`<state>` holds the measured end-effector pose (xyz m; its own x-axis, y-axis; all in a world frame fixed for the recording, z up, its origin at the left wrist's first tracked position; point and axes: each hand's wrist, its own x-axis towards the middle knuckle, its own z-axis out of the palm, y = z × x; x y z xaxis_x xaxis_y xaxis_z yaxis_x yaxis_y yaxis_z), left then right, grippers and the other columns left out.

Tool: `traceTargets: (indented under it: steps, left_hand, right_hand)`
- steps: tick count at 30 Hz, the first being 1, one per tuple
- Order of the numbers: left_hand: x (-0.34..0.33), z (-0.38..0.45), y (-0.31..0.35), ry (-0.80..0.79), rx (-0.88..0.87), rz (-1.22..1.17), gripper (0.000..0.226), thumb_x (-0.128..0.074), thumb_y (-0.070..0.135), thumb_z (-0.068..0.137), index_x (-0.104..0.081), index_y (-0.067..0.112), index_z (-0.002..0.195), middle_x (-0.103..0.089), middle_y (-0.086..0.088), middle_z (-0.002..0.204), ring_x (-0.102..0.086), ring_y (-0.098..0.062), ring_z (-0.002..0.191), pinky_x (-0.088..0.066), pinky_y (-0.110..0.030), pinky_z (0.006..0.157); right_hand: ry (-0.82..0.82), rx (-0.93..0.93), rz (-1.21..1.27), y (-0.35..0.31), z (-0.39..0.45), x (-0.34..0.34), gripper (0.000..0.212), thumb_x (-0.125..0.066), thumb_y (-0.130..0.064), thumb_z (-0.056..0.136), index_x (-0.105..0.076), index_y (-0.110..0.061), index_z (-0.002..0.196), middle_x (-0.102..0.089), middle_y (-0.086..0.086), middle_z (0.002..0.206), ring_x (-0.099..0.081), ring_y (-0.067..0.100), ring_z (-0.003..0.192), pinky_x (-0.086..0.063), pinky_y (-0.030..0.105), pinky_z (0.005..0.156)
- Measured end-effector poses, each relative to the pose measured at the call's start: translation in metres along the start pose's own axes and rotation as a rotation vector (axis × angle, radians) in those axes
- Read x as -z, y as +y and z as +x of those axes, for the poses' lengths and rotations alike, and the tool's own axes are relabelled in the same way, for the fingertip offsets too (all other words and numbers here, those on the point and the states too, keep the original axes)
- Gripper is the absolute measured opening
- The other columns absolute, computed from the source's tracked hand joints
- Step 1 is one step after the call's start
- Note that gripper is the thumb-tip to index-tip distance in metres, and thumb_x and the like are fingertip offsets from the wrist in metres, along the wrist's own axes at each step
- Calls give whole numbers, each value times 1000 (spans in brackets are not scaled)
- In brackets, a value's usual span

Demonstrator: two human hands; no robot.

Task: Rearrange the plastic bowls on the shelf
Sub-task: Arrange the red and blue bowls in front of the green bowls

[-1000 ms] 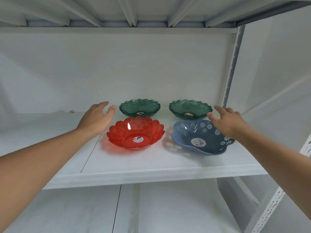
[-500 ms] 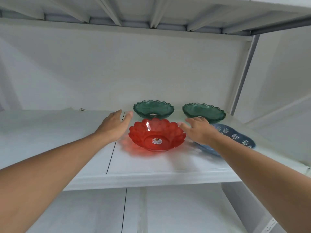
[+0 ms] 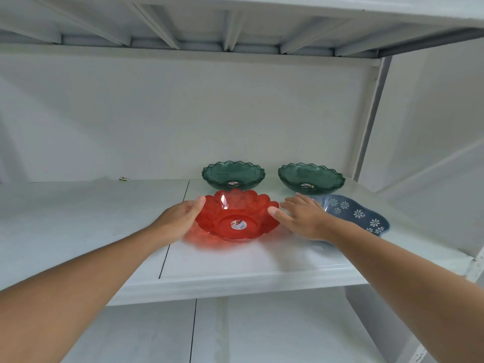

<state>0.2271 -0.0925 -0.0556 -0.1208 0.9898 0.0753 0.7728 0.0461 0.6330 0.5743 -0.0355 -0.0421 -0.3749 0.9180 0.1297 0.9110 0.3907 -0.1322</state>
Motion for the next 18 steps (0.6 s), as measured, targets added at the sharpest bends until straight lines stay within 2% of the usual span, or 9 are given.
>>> traceTargets:
  steps: [2, 4, 6, 7, 9, 12, 14, 16, 18]
  left_hand:
    - [-4, -1, 10, 22, -5, 47, 83, -16, 81, 100, -71, 25, 129, -71, 6, 127, -62, -22, 122, -44, -36, 99]
    - [-9, -1, 16, 56, -17, 22, 66, -24, 59, 110, -70, 11, 110, -73, -2, 107, -66, -31, 110, -47, -38, 91]
    - [-14, 2, 18, 76, 10, -70, 50, -30, 34, 113, -68, 2, 113, -72, -12, 97, -67, -33, 93, -50, -37, 82]
    - [-15, 2, 19, 77, 45, -127, 44, -31, 25, 113, -67, 0, 116, -69, -14, 88, -64, -31, 78, -48, -35, 71]
    - [-17, 0, 21, 73, 99, -202, 38, -32, 15, 110, -65, -2, 116, -61, -15, 73, -54, -27, 60, -40, -31, 59]
    - [-18, -1, 27, 108, 94, -236, 34, -33, 11, 106, -64, -3, 109, -58, -13, 67, -52, -26, 55, -38, -29, 57]
    - [-14, -1, 37, 128, 82, -263, 33, -34, 9, 106, -64, -4, 104, -56, -7, 67, -53, -26, 60, -40, -31, 61]
    - [-8, -1, 53, 140, 59, -253, 30, -34, 9, 105, -61, -2, 93, -56, -7, 68, -53, -26, 63, -41, -32, 65]
    - [-3, 1, 72, 133, 31, -241, 29, -35, 8, 104, -56, 7, 85, -56, -8, 68, -52, -26, 63, -41, -32, 64]
  right_hand:
    - [-22, -12, -28, -5, 9, -5, 90, -12, -81, 94, -67, -21, 133, -38, 5, 163, -13, 26, 157, -9, 54, 125]
    - [-47, -33, -43, -10, 16, -9, 85, -14, -72, 100, -66, -15, 134, -33, 6, 166, -7, 27, 159, -5, 56, 125]
    - [-39, -54, -34, -15, 20, -14, 72, -19, -59, 106, -61, -11, 140, -32, 6, 167, -4, 28, 159, -3, 57, 126]
    - [-25, -61, -23, -17, 21, -17, 66, -21, -52, 107, -60, -10, 140, -33, 7, 166, -4, 28, 159, -3, 57, 126]
    - [7, -66, 5, -18, 22, -20, 58, -24, -40, 106, -61, -7, 137, -36, 8, 164, -6, 31, 159, -2, 56, 126]
    - [39, -115, 41, -18, 20, -15, 53, -27, -35, 103, -66, -2, 117, -47, 15, 152, -13, 36, 156, -5, 55, 126]
    - [50, -145, 30, -16, 19, -5, 47, -28, -33, 101, -66, -6, 100, -54, 17, 141, -23, 39, 149, -10, 56, 124]
    - [75, -158, 8, -11, 14, 9, 36, -29, -32, 98, -53, -11, 81, -60, 16, 122, -34, 40, 138, -19, 55, 121]
    - [95, -163, 12, -4, 8, 27, 36, -27, -30, 94, -40, -11, 67, -57, 11, 97, -44, 40, 126, -28, 51, 116]
